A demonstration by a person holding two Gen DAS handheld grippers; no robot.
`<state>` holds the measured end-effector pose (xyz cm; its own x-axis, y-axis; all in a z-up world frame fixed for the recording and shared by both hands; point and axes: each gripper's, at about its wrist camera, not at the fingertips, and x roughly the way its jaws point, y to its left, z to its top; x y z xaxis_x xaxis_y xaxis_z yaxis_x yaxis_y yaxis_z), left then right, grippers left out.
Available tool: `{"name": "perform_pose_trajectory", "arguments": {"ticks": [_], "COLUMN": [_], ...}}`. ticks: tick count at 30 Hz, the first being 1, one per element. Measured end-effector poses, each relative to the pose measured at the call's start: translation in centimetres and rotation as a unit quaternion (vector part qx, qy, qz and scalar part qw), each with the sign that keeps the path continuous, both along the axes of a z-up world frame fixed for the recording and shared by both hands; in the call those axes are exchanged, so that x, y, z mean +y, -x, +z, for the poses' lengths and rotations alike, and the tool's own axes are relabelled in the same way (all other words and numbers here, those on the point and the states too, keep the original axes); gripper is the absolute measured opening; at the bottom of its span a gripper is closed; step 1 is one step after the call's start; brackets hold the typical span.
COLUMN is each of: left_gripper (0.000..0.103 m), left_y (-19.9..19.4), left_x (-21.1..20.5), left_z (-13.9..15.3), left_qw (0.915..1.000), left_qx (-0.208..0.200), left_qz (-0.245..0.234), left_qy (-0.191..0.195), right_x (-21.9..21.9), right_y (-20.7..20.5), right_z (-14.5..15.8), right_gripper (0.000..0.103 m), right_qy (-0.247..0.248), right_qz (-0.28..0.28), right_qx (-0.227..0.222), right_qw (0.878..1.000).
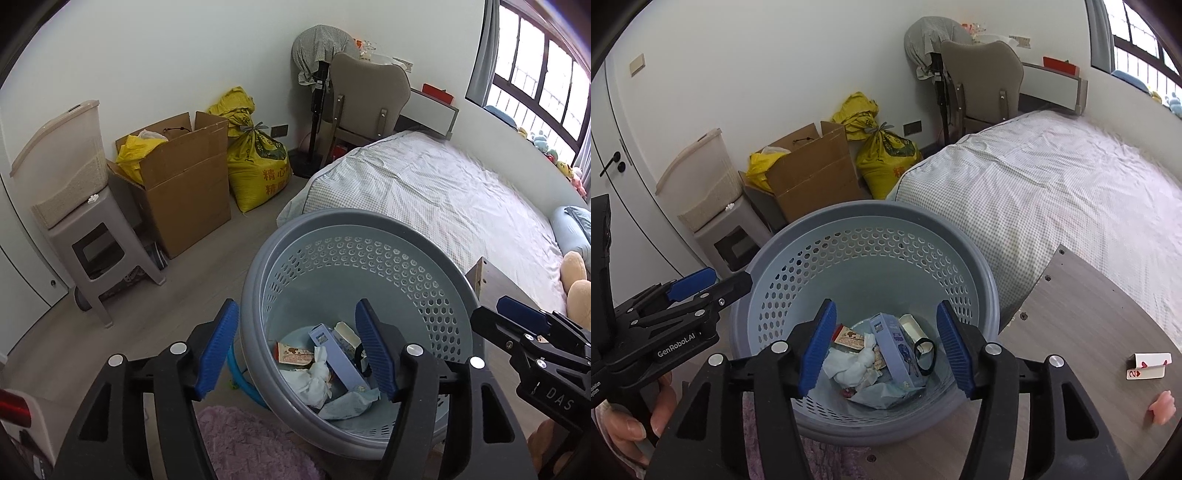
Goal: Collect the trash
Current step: 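Move both grippers away from the basket back over the table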
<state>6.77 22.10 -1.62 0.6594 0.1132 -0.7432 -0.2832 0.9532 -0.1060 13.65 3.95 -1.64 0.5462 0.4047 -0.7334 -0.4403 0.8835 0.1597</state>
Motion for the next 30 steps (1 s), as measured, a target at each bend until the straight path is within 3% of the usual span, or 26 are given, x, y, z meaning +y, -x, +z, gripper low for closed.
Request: {"name": "perform_pose_trajectory", "arguments": {"ticks": [17,30], "left_gripper": [0.064,0.068], "left_y": [1.8,3.0], "left_x": [-1.0,-4.2], "left_z": [0.7,1.5], "left_qw": [0.9999,0.9992], "left_qx": [-0.011,-0.020], "left_qz": [-0.007,-0.032], "left_qy": [-0.001,-0.010], "right_x": [-1.9,-5.8], "right_y": [2.1,4.1], "right_z": [1.2,1.5], "right_gripper": [0.060,0.066], "right_qy": [-0.002,-0.009], "right_qz": [-0.017,-0.053], "right_qx": [-0.017,-0.025], "right_qw": [1.000,0.998]}}
